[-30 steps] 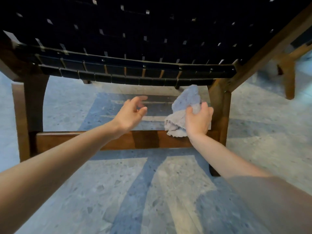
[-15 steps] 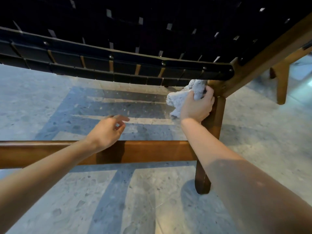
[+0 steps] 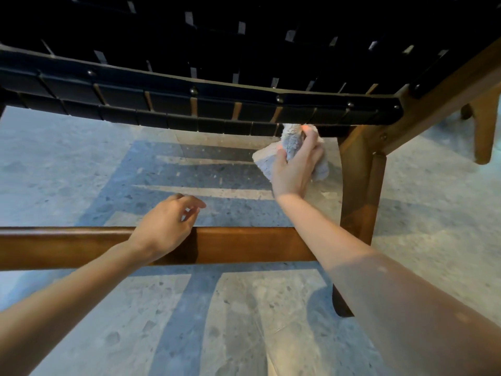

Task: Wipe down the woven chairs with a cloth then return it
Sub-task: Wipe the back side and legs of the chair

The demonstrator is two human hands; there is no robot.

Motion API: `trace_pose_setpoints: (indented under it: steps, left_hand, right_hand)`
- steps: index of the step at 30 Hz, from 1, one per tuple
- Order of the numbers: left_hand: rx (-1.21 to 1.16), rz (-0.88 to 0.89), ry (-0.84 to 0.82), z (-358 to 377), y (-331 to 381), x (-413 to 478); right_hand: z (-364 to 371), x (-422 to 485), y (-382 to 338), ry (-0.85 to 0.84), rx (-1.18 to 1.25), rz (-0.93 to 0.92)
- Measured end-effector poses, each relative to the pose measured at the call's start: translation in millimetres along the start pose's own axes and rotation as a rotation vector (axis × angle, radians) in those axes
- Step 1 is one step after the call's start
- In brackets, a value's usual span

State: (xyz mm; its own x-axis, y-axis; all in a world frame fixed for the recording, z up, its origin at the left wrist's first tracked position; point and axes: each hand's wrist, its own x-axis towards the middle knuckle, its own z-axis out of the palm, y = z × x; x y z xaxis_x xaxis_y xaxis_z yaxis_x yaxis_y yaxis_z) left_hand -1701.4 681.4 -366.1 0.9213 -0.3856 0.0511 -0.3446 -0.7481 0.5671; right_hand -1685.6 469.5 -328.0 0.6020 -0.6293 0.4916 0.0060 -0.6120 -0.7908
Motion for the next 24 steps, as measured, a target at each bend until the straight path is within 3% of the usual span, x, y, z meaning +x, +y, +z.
trace_pose_setpoints:
  steps: [11,20,24]
  left_hand:
    - [0.086,-0.232,0.082,-54.9,-63.8,-40.2]
    - [0.195,-0.2,0.217,-81.1,-99.6,-74.7]
    - [0.219,-0.198,0.253,-92.0,-113.8,-86.8]
  right_hand:
    - [60.3,-56.2,-67.2,-0.343,0.024,-0.074]
    - [106.7,-99.3,-117.0,-0.574,-0.004,-0.213]
    - [128.5,-112.9,-142.9,-0.549,0.037,-0.179]
